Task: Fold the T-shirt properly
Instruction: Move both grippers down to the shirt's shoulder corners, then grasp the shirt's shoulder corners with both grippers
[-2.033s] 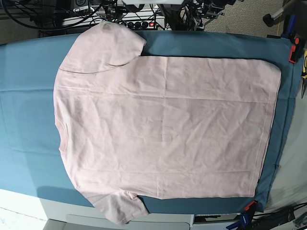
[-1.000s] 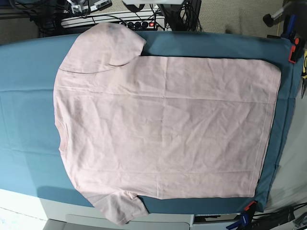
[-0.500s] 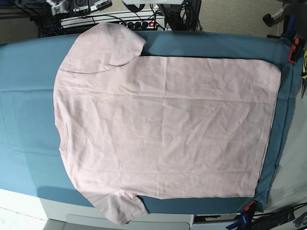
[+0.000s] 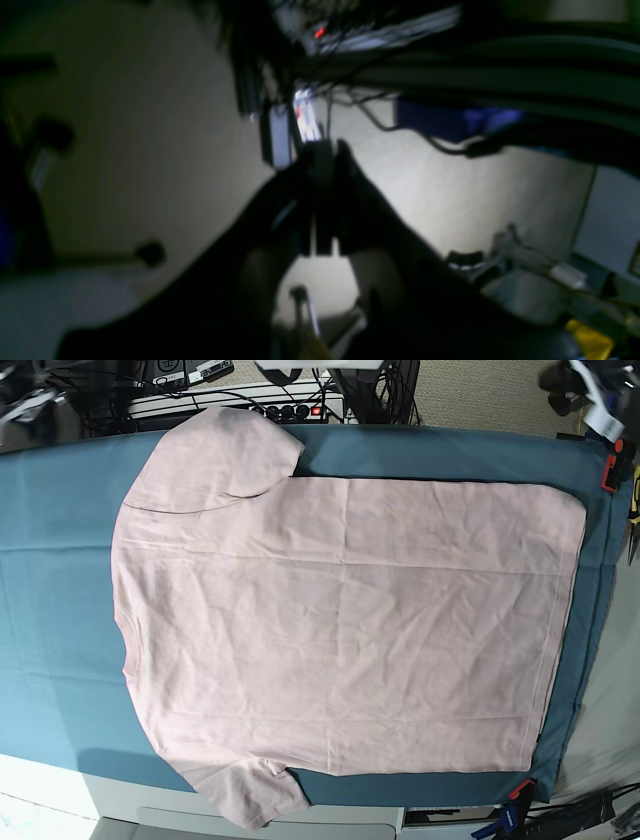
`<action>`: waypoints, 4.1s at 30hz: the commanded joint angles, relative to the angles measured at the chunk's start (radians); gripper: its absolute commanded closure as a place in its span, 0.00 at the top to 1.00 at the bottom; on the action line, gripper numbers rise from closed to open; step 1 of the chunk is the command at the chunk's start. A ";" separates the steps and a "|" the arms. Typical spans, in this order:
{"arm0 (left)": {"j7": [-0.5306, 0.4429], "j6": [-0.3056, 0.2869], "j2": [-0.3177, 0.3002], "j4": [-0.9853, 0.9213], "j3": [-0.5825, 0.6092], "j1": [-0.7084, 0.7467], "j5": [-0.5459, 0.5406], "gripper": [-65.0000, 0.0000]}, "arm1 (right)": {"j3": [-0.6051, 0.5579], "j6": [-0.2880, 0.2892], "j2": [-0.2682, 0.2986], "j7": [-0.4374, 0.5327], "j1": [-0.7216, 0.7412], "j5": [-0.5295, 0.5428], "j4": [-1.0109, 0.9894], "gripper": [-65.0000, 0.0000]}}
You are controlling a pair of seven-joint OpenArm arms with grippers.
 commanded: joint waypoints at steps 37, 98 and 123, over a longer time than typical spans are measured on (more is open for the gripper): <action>-0.155 0.192 -0.069 0.009 -0.023 -0.441 0.176 0.10 | -0.272 -0.077 -0.178 0.059 0.620 -0.246 -0.128 0.17; -0.039 0.280 -0.094 -0.419 0.077 -0.732 0.249 0.29 | -0.282 -0.098 -0.271 -0.273 0.364 -0.103 -0.126 0.02; 0.022 0.224 -0.095 -0.476 0.230 -0.782 0.132 0.29 | -0.282 -0.080 -0.271 -0.269 0.375 -0.093 -0.126 0.02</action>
